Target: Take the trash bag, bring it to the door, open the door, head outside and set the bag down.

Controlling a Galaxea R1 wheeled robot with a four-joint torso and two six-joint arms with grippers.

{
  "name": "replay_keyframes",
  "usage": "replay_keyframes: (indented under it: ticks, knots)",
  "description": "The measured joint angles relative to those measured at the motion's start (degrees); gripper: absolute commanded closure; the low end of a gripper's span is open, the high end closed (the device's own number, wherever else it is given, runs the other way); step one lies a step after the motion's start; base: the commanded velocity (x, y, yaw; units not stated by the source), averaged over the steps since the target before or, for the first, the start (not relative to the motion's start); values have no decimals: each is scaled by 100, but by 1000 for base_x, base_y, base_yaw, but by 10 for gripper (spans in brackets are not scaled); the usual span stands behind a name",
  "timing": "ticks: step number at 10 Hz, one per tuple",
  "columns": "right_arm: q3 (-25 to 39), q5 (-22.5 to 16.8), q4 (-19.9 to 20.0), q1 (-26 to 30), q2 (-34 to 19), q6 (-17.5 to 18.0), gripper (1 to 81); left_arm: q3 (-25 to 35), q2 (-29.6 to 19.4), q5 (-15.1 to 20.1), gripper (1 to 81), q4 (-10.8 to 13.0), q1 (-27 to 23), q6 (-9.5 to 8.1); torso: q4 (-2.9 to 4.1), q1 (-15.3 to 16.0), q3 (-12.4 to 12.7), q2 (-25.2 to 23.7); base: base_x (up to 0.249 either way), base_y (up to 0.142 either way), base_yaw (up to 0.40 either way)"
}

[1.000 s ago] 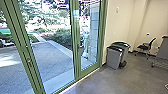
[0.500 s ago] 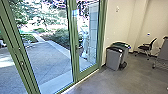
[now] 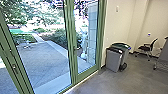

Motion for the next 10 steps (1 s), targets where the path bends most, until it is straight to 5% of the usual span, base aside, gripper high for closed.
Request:
replay_keyframes:
  ticks: [10]
  knots:
    - [-9,163,2,-121,27,-21,10,4,-6,-17,811,-2,13,2,0,0,0,0,160,0,0]
